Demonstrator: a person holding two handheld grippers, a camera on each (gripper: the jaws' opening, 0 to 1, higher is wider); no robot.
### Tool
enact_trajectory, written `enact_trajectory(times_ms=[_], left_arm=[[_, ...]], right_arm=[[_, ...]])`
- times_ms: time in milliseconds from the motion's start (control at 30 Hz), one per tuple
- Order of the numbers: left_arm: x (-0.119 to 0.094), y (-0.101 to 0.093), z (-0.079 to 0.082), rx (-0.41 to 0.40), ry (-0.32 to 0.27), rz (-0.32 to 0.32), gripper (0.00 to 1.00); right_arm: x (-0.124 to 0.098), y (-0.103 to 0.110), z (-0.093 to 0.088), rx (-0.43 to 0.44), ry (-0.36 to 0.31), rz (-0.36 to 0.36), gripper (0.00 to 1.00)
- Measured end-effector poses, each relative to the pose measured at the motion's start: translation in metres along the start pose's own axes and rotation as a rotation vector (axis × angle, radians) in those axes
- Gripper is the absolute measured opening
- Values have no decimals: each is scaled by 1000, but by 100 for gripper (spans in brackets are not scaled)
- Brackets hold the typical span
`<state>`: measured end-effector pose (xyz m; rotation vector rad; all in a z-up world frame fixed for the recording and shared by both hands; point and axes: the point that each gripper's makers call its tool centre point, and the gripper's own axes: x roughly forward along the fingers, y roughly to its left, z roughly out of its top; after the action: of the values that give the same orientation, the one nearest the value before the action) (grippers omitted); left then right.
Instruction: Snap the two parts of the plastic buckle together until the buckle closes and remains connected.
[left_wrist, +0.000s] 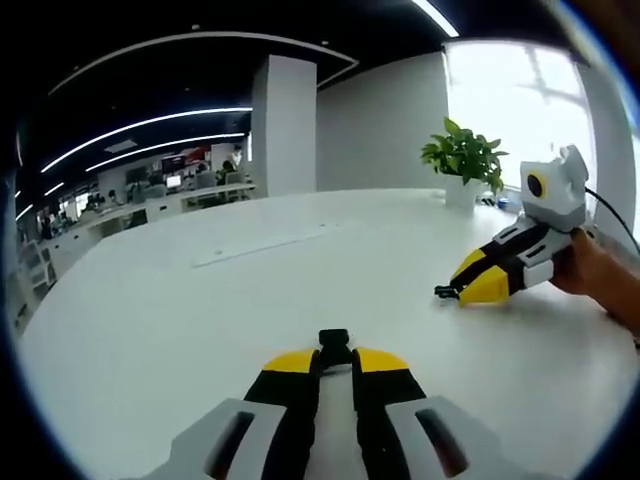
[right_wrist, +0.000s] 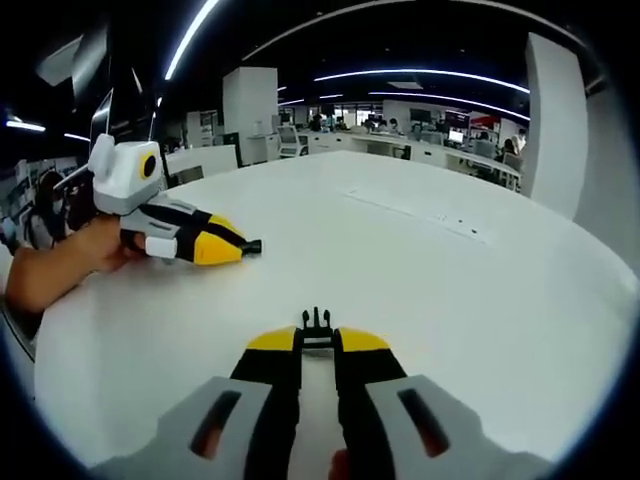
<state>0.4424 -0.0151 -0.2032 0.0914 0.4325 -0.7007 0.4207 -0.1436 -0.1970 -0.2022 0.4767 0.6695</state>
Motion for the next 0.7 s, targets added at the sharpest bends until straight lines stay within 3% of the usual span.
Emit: enact_trajectory(times_ms=[467,700], left_arm=[[-27,-16,19,56,-27,5,12],[-38,-25,13,64,-33,-21,12]], right_arm=[[-18,5,9,-33,6,-13,13],[-26,21,4,-43,6,2,13]])
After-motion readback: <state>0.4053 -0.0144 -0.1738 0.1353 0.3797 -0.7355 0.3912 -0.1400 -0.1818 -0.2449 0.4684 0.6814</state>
